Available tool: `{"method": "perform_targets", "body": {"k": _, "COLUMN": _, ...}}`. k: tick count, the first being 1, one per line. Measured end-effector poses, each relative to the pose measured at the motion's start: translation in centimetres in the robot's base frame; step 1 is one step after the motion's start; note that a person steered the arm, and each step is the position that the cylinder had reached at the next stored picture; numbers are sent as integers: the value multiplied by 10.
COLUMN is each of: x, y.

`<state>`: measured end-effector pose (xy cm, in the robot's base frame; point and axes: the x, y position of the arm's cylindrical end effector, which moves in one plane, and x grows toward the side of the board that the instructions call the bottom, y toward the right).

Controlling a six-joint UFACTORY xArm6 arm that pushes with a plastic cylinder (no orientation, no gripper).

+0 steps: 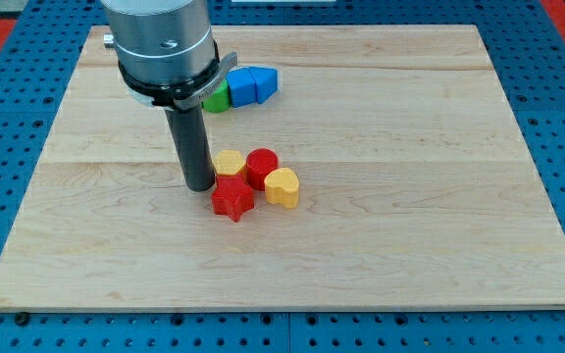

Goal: Push the red star to the bottom of the red circle

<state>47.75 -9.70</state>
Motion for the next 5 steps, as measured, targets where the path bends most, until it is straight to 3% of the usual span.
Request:
{"method": "perform_targets", "body": {"k": 3, "x": 13, "y": -16}}
{"method": "perform_targets", "body": {"k": 5, "x": 19, "y": 26}}
